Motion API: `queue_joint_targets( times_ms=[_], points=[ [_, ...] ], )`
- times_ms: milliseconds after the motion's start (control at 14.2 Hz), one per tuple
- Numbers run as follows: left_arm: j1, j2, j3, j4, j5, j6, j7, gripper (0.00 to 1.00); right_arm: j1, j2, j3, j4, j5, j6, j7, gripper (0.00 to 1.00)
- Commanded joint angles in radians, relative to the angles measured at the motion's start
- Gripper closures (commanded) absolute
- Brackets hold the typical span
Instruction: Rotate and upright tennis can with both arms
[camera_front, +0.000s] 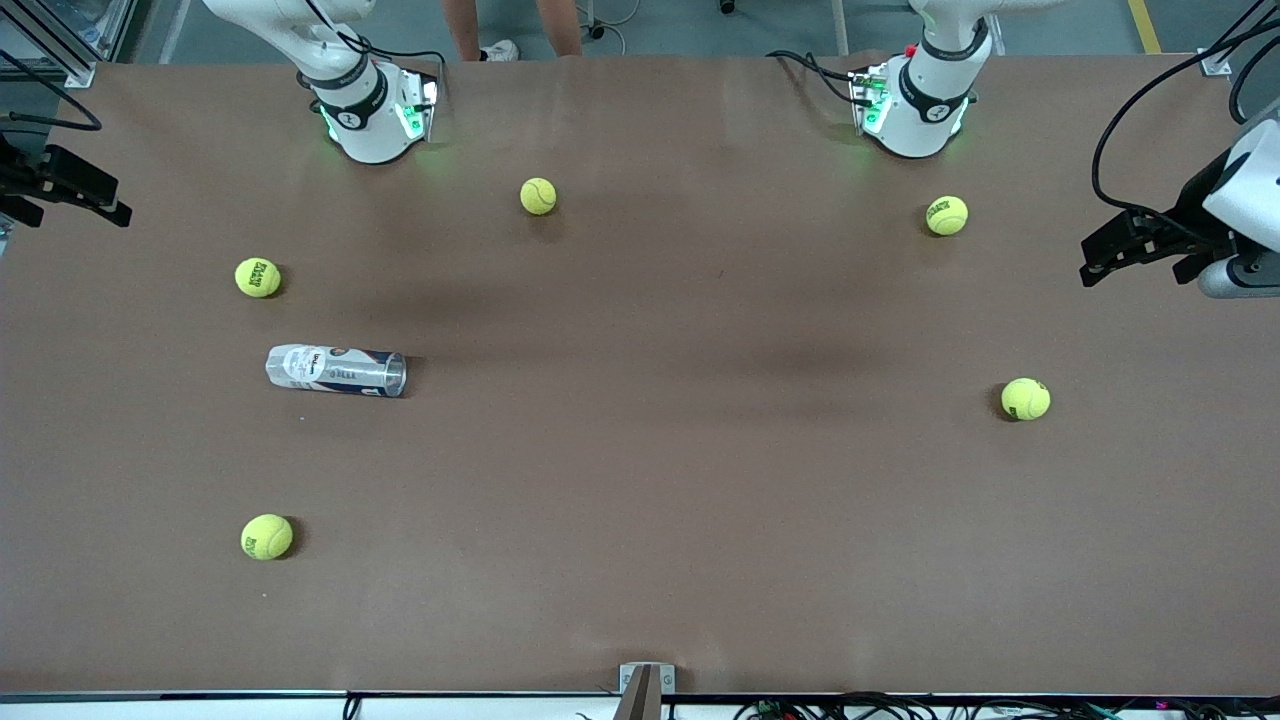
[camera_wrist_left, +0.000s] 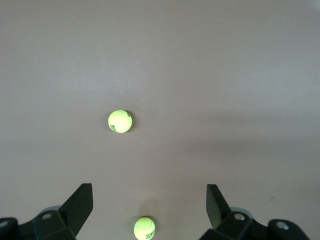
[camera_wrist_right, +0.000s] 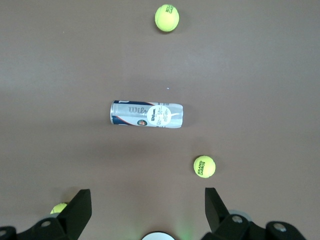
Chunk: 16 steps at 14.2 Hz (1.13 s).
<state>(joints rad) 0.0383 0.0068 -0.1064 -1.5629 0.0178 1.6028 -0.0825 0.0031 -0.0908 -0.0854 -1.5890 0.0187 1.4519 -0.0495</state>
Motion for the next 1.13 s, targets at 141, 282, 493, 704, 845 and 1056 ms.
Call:
queue_joint_targets(
  times_ms=[141, 282, 493, 704, 845, 1056],
  points=[
    [0.003, -0.005, -0.004, 0.012, -0.003, -0.012, -0.011, 0.0, -0.008, 0.115, 0.003, 0.046, 0.007, 0.015, -0.016, 0.0],
    [0.006, -0.008, -0.002, 0.014, -0.004, -0.012, -0.01, 0.0, -0.011, 0.179, 0.006, 0.067, 0.012, 0.037, -0.016, 0.0],
    [0.005, -0.01, -0.001, 0.011, -0.003, -0.012, -0.014, 0.0, -0.006, 0.2, 0.006, 0.066, 0.01, 0.047, -0.015, 0.0],
    [-0.001, -0.007, -0.006, 0.009, 0.005, -0.011, -0.025, 0.0, 0.001, 0.204, 0.006, 0.032, 0.009, 0.077, 0.127, 0.0],
    [0.003, -0.004, -0.01, 0.009, 0.01, -0.009, -0.028, 0.0, 0.008, 0.204, 0.007, 0.017, 0.009, 0.08, 0.332, 0.0],
    [0.003, -0.007, -0.012, 0.01, 0.011, -0.009, -0.026, 0.0, 0.015, 0.224, 0.009, -0.005, 0.02, 0.088, 0.676, 0.0]
  ],
)
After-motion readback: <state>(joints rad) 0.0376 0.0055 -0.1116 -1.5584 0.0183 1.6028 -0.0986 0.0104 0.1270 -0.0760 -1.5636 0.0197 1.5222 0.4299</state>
